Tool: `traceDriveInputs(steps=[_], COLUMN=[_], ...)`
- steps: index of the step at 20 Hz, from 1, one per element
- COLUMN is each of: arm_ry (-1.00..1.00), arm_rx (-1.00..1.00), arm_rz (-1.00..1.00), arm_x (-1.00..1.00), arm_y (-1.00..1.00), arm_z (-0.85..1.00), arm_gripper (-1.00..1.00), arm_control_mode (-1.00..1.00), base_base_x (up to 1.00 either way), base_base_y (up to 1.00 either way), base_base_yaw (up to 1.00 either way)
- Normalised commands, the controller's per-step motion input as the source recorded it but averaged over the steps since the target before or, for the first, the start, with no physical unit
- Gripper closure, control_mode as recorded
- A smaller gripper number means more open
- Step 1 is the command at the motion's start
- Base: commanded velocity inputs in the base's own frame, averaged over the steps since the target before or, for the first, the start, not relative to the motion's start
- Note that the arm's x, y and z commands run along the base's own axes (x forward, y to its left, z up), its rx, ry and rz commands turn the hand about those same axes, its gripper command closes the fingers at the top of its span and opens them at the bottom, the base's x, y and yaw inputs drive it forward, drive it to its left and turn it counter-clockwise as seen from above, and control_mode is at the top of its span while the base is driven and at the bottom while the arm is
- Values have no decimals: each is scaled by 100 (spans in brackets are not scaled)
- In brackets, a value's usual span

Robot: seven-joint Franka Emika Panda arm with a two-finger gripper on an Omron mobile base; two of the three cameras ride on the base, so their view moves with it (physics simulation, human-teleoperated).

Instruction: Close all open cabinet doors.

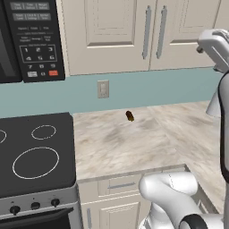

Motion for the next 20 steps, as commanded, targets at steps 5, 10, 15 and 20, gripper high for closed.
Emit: traceDriveInputs(steps=[5,10,15,20], arm_ry=[17,7,0,0], arm_rx=[-24,-17,1,1], arm_rz=[0,0,0,3], arm_x=[-38,-1,-12,0], arm_y=[63,35,0,-4], arm_z=[-6,-13,0,-17], arm_gripper=[-100,-100,-100,-100], arm_control_mode=[-100,-100,-100,-100], base_base_x=[0,0,0,0], base_base_y=[0,0,0,0], base_base_yaw=[0,0,0,0])
